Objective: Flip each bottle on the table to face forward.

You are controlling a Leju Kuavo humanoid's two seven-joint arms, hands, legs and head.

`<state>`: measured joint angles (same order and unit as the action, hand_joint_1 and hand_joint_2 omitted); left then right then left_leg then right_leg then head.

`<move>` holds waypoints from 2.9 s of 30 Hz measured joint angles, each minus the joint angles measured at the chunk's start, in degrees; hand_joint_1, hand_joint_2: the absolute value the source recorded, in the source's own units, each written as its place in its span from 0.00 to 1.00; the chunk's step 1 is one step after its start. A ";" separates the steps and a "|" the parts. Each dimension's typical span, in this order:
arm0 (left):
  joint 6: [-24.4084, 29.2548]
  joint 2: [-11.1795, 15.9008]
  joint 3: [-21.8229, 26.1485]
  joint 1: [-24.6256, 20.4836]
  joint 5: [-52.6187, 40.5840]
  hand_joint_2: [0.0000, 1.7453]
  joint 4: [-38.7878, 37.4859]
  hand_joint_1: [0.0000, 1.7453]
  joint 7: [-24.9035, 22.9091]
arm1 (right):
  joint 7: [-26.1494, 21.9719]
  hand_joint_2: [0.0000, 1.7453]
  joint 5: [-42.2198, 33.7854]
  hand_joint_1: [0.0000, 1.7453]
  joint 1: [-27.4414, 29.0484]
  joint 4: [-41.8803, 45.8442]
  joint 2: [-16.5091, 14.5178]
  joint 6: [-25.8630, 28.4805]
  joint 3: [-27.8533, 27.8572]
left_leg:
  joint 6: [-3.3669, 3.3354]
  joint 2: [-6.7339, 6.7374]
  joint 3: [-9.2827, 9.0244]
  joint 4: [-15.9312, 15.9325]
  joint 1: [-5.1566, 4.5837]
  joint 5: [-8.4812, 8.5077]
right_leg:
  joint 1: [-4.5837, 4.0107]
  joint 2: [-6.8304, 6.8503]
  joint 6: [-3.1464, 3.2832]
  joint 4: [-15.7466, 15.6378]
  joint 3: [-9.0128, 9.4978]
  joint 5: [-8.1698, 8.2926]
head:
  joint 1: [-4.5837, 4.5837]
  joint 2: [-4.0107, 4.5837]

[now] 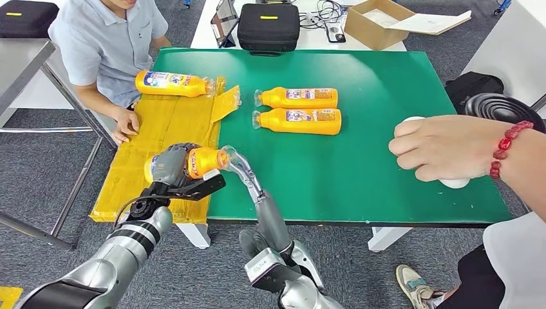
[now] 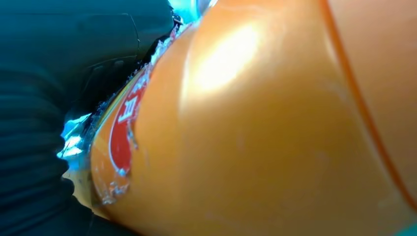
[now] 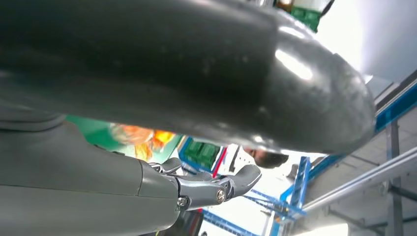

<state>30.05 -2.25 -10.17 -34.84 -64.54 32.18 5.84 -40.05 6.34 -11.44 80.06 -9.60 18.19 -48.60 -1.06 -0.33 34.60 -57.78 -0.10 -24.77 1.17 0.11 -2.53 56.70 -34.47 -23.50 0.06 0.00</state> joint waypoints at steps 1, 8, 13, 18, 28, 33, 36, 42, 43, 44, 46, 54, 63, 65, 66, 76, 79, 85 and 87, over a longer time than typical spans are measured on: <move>-1.01 -0.03 -0.23 -0.85 -1.21 1.00 -1.31 1.00 -1.95 | 0.00 0.00 -0.04 0.00 -0.05 0.00 -0.02 -0.37 -0.12 | 0.00 -0.01 0.00 0.00 0.00 0.00 | 0.00 0.00 0.00 0.00 0.01 0.00 | -0.01 0.00; -5.53 0.37 -2.31 -5.29 -7.26 1.00 -7.86 1.00 -11.83 | 0.01 0.00 -0.54 0.00 -0.33 -0.03 -0.47 -1.74 -0.77 | 0.02 0.09 -0.06 0.01 0.01 -0.01 | -0.01 -0.06 0.01 0.02 0.03 0.00 | 0.01 0.00; -9.10 0.68 -2.85 -6.76 -7.55 1.00 -10.17 0.77 -13.41 | 0.01 0.00 -0.84 0.00 -0.35 -0.10 -0.50 -2.33 -1.02 | 0.02 0.08 -0.09 0.01 0.01 -0.01 | -0.01 -0.06 0.01 0.03 0.08 0.00 | 0.00 0.00; -15.72 0.68 -3.09 -8.48 -5.98 1.00 -11.44 0.01 -12.77 | 0.01 0.00 -0.90 0.00 -0.43 -0.56 -0.69 -3.17 -1.13 | 0.02 0.09 -0.20 0.01 0.01 -0.02 | 0.00 -0.07 0.01 0.03 0.17 0.00 | 0.00 0.00; -24.68 -0.32 -0.62 -8.45 2.20 1.00 -11.39 0.00 0.90 | 0.01 0.00 0.09 0.00 -0.46 -1.72 -0.89 -3.72 -1.13 | 0.02 -0.26 -0.31 0.02 0.01 -0.01 | 0.01 0.21 0.04 0.02 0.40 -0.06 | 0.01 0.00; -27.77 -1.15 0.41 -7.84 5.24 1.00 -10.61 0.00 5.82 | 0.01 0.00 0.53 0.00 -0.42 -2.09 -0.80 -3.25 -1.13 | 0.00 -0.24 -0.38 0.03 -0.04 0.00 | 0.04 0.20 0.03 0.01 0.49 -0.05 | 0.00 0.00; -27.94 -1.22 0.48 -7.75 5.41 1.00 -10.55 0.00 6.08 | 0.01 0.00 0.52 0.00 -0.42 -2.14 -0.78 -3.24 -1.13 | 0.00 -0.24 -0.39 0.02 -0.05 0.00 | 0.05 0.20 0.02 0.01 0.50 -0.04 | -0.01 0.00; -30.23 -2.55 4.59 -4.32 17.74 1.00 -7.51 0.00 17.28 | 0.01 0.00 1.00 0.00 -0.22 -2.57 -0.39 -2.50 -1.13 | 0.01 -0.17 -0.40 0.02 -0.05 -0.01 | 0.03 0.15 0.02 0.01 0.46 -0.04 | 0.01 0.00; -30.46 -2.86 5.77 -3.30 20.64 1.00 -6.66 0.00 19.66 | 0.01 0.00 1.00 0.00 -0.16 -2.58 -0.34 -2.38 -1.13 | 0.02 -0.14 -0.39 0.02 -0.04 -0.01 | 0.02 0.13 0.02 0.01 0.43 -0.04 | 0.01 0.00; -30.17 -3.14 6.58 -2.53 22.40 1.00 -5.92 0.00 20.89 | 0.01 0.00 1.02 0.00 -0.10 -2.58 -0.28 -2.24 -1.13 | 0.02 -0.13 -0.38 0.02 -0.03 -0.01 | 0.02 0.12 0.02 0.01 0.41 -0.04 | 0.01 0.00; -29.09 -3.70 8.22 -0.96 25.78 1.00 -4.20 0.00 22.49 | 0.01 0.00 1.08 0.00 0.06 -2.57 -0.14 -1.84 -1.13 | 0.02 -0.13 -0.34 0.02 -0.03 -0.01 | 0.02 0.11 0.02 0.01 0.37 -0.04 | 0.01 0.00; -28.51 -5.30 13.17 3.08 39.83 1.00 2.74 0.00 22.59 | 0.01 0.00 1.15 0.00 0.33 -1.44 0.67 -0.17 -1.86 | 0.01 -0.14 -0.20 0.02 -0.02 -0.01 | 0.02 0.11 0.02 0.01 0.24 -0.04 | 0.00 0.00; -28.56 -5.89 13.73 4.89 47.89 1.00 8.05 0.00 21.70 | 0.01 0.00 1.57 0.00 0.28 0.49 1.49 0.31 -4.00 | 0.01 -0.15 -0.13 0.02 -0.02 -0.01 | 0.02 0.12 0.02 0.01 0.18 -0.04 | 0.00 0.00; -27.67 -5.97 13.61 5.26 49.51 1.00 8.97 0.00 21.87 | 0.01 0.00 1.84 0.00 0.25 0.92 1.64 0.92 -4.56 | 0.01 -0.14 -0.13 0.02 -0.02 -0.01 | 0.02 0.11 0.02 0.01 0.18 -0.04 | 0.01 0.00; -27.18 -6.04 13.49 5.55 50.46 1.00 9.56 0.00 22.04 | 0.01 0.00 1.96 0.00 0.24 1.22 1.75 1.39 -4.82 | 0.01 -0.14 -0.13 0.02 -0.02 -0.01 | 0.02 0.11 0.02 0.01 0.18 -0.04 | 0.01 0.00; -24.44 -6.86 9.61 13.47 57.28 1.00 21.59 0.00 23.22 | 0.01 1.00 4.16 0.00 1.42 4.27 3.14 12.48 -5.39 | 0.01 -0.14 -0.11 0.02 -0.03 -0.05 | 0.03 0.11 0.01 -0.01 0.16 -0.05 | 0.00 0.00; -23.67 -6.86 7.67 18.33 59.71 1.00 28.13 0.00 23.19 | 0.01 1.00 6.14 0.00 3.46 5.34 4.08 16.44 -3.59 | 0.02 -0.14 -0.07 0.02 -0.03 -0.09 | 0.03 0.11 0.02 -0.04 0.11 -0.07 | -0.01 0.00; -24.55 -6.53 5.61 27.23 66.38 1.00 40.50 0.00 21.82 | 0.04 1.00 13.75 0.00 9.08 6.03 6.52 19.88 5.16 | 0.06 -0.15 0.02 0.02 -0.03 -0.15 | 0.03 0.11 0.03 -0.05 0.02 -0.09 | 0.00 0.00; -24.66 -6.38 5.24 28.60 66.71 1.00 42.77 0.00 21.66 | 0.06 1.00 14.21 0.00 9.95 6.13 7.07 20.01 7.00 | 0.06 -0.14 0.03 0.02 -0.03 -0.15 | 0.03 0.11 0.03 -0.05 0.01 -0.08 | 0.01 0.00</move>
<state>5.39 -8.63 -4.93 -6.24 2.17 74.95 27.50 -40.00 20.55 -1.49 86.19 -2.54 38.20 -41.59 -1.00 -0.47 34.63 -57.76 -0.13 -24.92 1.20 0.22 -2.50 56.64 -34.47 -23.58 0.07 0.00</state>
